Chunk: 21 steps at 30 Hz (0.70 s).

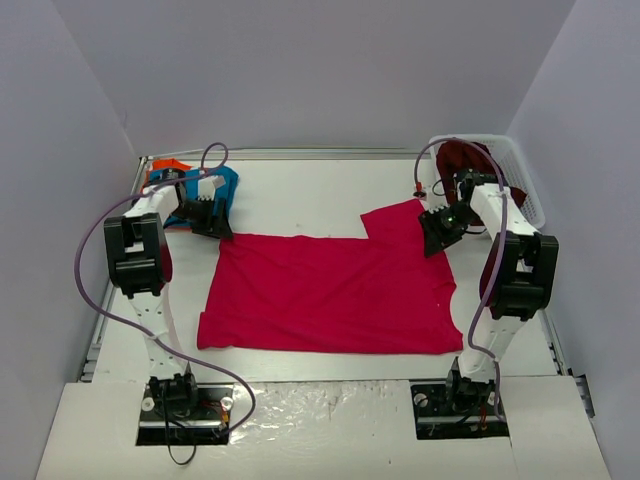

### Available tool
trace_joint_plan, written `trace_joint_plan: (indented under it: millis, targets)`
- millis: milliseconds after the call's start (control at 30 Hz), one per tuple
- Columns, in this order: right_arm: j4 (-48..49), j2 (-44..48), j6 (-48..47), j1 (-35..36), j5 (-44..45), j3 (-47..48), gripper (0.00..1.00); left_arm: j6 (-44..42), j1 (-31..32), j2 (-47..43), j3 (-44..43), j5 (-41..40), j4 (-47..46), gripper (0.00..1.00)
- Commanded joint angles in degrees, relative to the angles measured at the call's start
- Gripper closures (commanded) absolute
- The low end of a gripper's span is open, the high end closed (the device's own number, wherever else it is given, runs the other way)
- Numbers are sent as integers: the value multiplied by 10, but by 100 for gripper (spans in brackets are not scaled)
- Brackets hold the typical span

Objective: Fold and stack the t-shirts
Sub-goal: Grap the side of the flattened tshirt furthest away from the robot with both arms

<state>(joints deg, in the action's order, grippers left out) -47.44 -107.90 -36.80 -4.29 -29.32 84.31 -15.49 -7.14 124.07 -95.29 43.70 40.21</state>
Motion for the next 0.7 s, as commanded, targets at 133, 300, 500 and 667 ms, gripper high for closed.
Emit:
trace_joint_plan:
  millis: [133,300,500,667]
  targets:
    - [-20,-11,3,9,7,-5,68,16,1,16,-5,-5,-22,44]
    - [-19,-15,4,9,11,-5,69,19,5,22,-12,10,-22,54]
    - [-17,-15,4,10,13,-9,69,6,6,23,-14,28,-7,76]
    - [-15,-14,6,9,14,-9,69,-4,5,21,-17,33,6,96]
